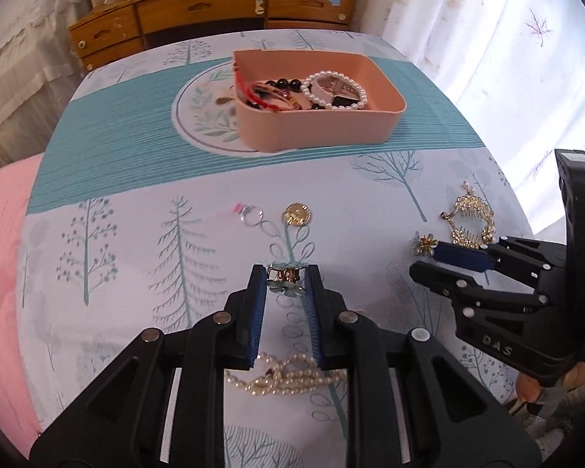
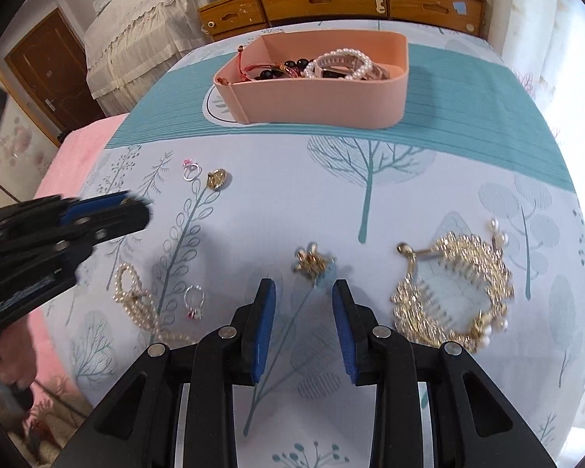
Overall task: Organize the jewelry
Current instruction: 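Grasp the other gold flower earring with the right tool, then carry both earrings into the pink tray and open both tools, then grasp the pearl necklace with the left tool while the right tool approaches the gold leaf comb, then grasp the gold leaf hair comb with the right tool, then carry the necklace and comb into the pink tray and open both tools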
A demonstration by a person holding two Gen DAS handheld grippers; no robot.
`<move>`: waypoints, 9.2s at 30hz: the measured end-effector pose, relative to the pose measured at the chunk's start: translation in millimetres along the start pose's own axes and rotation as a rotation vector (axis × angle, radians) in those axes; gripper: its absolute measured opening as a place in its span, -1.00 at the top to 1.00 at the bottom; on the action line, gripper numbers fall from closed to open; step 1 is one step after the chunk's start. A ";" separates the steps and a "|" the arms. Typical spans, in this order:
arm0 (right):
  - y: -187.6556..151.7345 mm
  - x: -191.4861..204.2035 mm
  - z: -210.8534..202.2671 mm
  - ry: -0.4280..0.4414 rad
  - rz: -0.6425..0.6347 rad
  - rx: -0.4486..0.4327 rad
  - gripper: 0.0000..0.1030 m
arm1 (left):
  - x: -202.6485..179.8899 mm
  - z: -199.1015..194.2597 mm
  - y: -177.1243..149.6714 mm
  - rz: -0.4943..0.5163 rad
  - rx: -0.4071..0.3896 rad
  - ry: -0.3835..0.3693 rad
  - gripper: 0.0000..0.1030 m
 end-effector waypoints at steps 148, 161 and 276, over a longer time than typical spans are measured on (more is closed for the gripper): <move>-74.2 -36.3 -67.0 0.095 0.163 -0.093 0.30 | 29.6 18.5 -54.8 -0.653 0.302 -0.003 -0.08; -73.1 -44.5 -61.4 0.108 0.199 -0.081 0.30 | 19.8 27.5 -33.2 -0.571 0.345 0.007 0.74; 236.4 8.8 -68.5 0.197 0.153 -0.317 0.92 | 73.6 65.8 207.1 -0.182 -0.017 -0.012 0.91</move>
Point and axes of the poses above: each gripper's, at about its wrist camera, not at the fingertips, and z roughly the way its jaws point, x to its left, y to its top, the point moved 4 cm from there along z, roughly the way its jaws point, and after that the axes turned 8 degrees about z, right-handed, at the moved point
